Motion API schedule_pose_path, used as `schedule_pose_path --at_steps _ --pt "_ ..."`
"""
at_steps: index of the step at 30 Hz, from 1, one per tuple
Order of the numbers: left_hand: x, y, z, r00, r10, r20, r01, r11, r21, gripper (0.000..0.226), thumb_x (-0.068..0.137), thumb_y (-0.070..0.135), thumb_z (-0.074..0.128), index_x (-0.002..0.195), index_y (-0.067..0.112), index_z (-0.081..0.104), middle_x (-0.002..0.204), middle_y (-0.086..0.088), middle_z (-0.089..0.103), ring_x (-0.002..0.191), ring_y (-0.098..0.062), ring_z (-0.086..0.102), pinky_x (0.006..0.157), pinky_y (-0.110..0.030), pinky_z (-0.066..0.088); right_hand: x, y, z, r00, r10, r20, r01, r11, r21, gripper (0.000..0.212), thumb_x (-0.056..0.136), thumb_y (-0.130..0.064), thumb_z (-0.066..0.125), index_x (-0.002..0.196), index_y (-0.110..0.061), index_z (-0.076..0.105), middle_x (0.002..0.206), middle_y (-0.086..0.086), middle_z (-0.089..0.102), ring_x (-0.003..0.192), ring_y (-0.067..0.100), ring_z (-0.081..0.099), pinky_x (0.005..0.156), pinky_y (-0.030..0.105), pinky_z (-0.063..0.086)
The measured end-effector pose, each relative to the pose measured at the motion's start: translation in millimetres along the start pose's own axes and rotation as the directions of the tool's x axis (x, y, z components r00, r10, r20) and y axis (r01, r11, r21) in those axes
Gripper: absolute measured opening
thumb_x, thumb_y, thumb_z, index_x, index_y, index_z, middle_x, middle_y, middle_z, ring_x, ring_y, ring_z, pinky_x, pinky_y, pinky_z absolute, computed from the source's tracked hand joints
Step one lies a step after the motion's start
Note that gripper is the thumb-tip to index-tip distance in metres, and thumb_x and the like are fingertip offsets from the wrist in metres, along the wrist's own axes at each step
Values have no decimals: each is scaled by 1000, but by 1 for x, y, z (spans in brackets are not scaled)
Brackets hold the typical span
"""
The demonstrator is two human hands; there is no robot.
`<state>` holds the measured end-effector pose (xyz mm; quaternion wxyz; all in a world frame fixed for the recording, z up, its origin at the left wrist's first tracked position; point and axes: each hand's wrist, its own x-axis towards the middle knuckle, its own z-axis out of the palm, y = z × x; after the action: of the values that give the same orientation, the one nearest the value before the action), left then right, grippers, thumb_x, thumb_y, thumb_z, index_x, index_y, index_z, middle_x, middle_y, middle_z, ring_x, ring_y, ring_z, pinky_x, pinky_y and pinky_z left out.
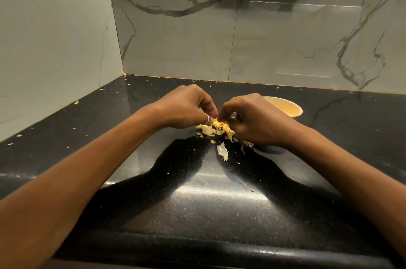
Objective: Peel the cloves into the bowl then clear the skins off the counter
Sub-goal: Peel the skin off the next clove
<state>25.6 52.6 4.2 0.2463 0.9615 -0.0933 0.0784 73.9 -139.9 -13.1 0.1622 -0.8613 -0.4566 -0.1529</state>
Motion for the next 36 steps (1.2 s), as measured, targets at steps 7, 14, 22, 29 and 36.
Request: schedule_pose_path --at_steps 7,14,22,29,36 --pt "-3 0 -7 980 -46 194 39 998 41 16 83 28 81 98 29 76 82 16 69 69 1 62 68 -20 55 0 -1 1 998 -34 -61 31 999 -43 16 92 -15 66 105 -17 75 95 0 72 77 14 60 67 39 55" --pt "0 -3 -5 971 -84 224 90 996 -17 13 85 19 78 98 20 78 77 13 72 74 -4 69 73 -20 60 0 -2 0 996 -60 -70 58 998 -35 16 93 -15 65 106 -15 76 96 -1 73 75 9 58 67 33 54" --pt "3 -8 -3 983 -79 165 124 950 -286 11 88 23 75 96 15 76 89 -6 76 78 -12 68 84 -32 59 0 -5 -4 987 156 -37 -145 969 199 12 95 -23 67 102 -18 76 83 -12 71 73 2 66 65 15 51" --pt "3 -4 1 978 -165 126 207 724 -658 14 90 -2 68 102 -6 71 99 -21 74 90 -18 74 78 -21 60 2 -9 -12 940 314 135 -315 639 701 29 90 -10 70 118 -4 64 94 14 76 84 20 76 70 25 60" --pt "2 1 2 960 -199 195 274 542 -794 14 90 -9 62 102 -9 70 103 -25 73 94 -25 75 75 -23 61 1 -7 -15 936 332 113 -304 605 736 27 86 -9 73 112 -6 68 95 11 76 83 18 74 71 24 60"
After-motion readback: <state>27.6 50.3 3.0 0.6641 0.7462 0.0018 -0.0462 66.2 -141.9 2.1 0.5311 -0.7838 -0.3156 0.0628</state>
